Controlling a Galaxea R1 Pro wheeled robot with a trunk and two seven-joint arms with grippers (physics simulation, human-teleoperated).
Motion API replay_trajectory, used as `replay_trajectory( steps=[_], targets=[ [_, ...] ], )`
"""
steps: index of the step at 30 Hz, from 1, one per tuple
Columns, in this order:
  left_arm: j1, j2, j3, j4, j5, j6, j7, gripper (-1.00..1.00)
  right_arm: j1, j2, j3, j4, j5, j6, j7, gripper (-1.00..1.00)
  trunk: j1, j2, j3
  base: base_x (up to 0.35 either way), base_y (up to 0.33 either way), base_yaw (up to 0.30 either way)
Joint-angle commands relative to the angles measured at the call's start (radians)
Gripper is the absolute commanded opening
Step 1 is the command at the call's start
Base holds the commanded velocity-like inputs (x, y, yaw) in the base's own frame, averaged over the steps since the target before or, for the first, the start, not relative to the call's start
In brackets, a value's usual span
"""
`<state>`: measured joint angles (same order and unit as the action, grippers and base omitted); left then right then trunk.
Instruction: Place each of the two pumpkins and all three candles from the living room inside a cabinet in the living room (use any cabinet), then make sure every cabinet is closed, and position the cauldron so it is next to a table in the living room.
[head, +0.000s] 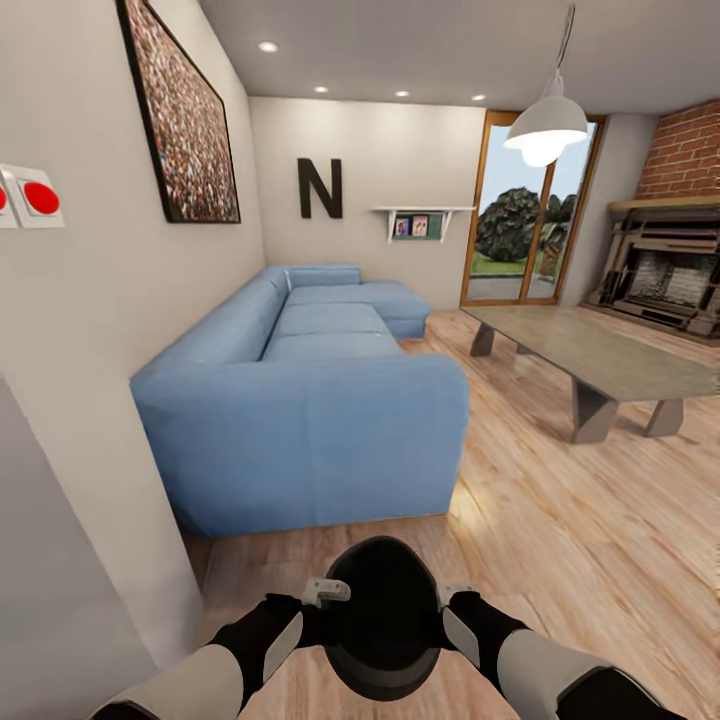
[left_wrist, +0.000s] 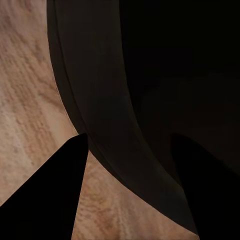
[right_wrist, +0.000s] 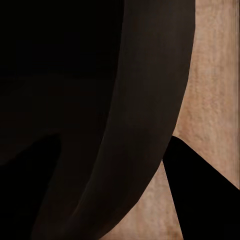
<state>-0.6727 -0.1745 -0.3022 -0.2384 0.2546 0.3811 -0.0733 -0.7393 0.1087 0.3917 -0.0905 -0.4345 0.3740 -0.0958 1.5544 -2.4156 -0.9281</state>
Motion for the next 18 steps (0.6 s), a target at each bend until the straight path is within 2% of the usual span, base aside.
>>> replay_trajectory(
  steps=[1, 18],
  targets=[
    [-0.001, 0.0, -0.003, -0.001, -0.002, 0.004, 0.002, -1.0, 0.0, 0.0, 0.006, -0.004, -0.026, 0.005, -0.005, -1.0, 0.0, -0.001, 0.0, 0.0, 0.0, -0.174],
    [-0.001, 0.0, -0.003, -0.001, -0.002, 0.004, 0.002, -1.0, -0.001, 0.0, 0.006, -0.004, -0.026, 0.005, -0.005, -1.0, 0.0, -0.001, 0.006, 0.0, 0.0, -0.196]
  ],
)
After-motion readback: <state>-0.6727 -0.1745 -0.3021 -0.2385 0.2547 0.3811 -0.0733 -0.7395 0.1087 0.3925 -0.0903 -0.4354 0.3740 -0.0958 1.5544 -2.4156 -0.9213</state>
